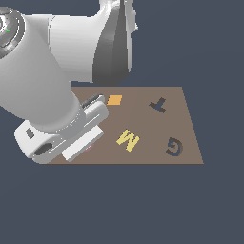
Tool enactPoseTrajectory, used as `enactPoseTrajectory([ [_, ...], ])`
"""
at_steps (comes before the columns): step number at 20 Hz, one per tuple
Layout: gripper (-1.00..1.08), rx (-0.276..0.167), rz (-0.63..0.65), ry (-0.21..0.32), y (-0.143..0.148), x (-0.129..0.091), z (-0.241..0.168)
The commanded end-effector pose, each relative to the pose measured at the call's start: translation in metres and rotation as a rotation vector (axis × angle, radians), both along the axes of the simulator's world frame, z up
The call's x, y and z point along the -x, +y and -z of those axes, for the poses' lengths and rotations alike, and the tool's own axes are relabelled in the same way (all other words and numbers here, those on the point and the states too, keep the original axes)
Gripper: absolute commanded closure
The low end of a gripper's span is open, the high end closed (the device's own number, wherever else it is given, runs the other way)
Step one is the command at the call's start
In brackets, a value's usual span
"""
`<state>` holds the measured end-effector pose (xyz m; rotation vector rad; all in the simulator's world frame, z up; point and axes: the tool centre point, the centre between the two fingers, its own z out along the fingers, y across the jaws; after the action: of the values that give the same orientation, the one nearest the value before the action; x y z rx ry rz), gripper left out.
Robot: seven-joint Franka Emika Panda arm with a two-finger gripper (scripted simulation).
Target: Insert a designated object into the corresponding slot on a board.
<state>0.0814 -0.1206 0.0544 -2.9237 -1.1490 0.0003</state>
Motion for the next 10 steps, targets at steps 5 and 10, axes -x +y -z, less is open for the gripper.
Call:
enactPoseTrajectory([
  [5, -0.92, 0.000, -0.033, 0.000, -0.0021, -0.0059, 0.0044],
  [10, -0.92, 0.000, -0.031, 0.000, -0.0020, -0.0054, 0.0079],
])
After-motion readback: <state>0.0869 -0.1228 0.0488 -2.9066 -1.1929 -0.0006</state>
